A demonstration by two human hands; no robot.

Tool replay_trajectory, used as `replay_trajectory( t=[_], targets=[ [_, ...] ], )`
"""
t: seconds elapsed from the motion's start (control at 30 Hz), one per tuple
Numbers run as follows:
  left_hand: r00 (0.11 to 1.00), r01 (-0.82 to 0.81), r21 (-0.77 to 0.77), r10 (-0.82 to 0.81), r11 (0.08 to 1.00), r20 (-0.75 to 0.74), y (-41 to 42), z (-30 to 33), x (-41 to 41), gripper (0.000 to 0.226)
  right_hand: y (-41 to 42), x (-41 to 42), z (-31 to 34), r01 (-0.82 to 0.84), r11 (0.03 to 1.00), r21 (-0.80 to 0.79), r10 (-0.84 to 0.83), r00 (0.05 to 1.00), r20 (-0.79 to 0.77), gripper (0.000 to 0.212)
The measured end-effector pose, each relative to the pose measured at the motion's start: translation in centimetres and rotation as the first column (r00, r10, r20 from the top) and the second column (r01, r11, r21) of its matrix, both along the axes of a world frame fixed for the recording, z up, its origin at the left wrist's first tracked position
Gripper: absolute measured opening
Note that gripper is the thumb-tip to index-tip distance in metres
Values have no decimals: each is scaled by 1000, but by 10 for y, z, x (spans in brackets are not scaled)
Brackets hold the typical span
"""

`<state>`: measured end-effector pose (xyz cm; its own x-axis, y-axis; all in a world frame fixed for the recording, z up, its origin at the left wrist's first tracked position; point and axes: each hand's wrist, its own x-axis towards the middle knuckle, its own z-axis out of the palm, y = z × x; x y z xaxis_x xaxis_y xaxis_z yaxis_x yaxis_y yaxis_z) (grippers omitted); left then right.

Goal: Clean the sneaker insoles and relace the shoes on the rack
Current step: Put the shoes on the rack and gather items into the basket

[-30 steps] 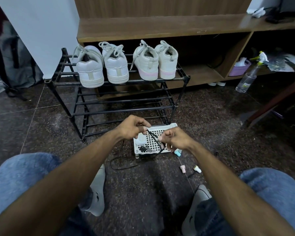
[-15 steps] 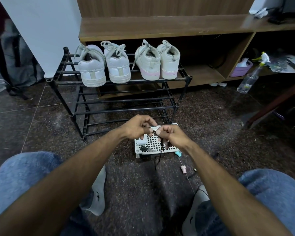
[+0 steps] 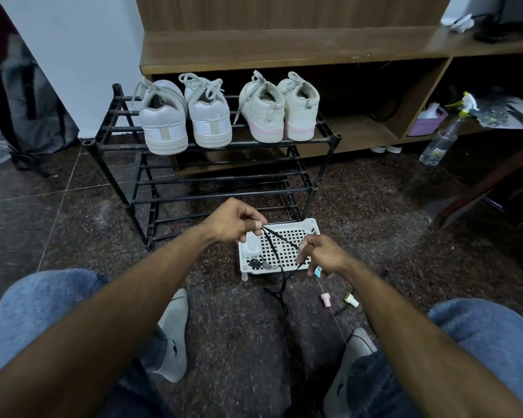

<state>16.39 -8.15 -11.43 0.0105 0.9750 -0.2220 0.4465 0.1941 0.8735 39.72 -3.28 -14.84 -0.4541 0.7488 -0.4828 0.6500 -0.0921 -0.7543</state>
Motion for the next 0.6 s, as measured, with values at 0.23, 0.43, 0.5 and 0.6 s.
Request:
replay_trajectory(
  t=[0.23,0.43,0.5,0.6],
  targets=[
    [996,87,-14,-88,996,-25,2,6,6,16,1,-15,5,-51,996,78,58,995,-86,34],
    [996,87,43,-86,995,-11,2,4,15,8,-9,-42,28,-159,986,48,165,921,-353,9],
    [996,-60,43,57,997,76,1,-1,15,11,-7,-42,28,-106,992,65,122,927,-355,16],
    [858,-355,-52,347,934,378,-7,-11,19,29,-3,-40,23,-18,1000,25,26,923,-383,19]
  ],
)
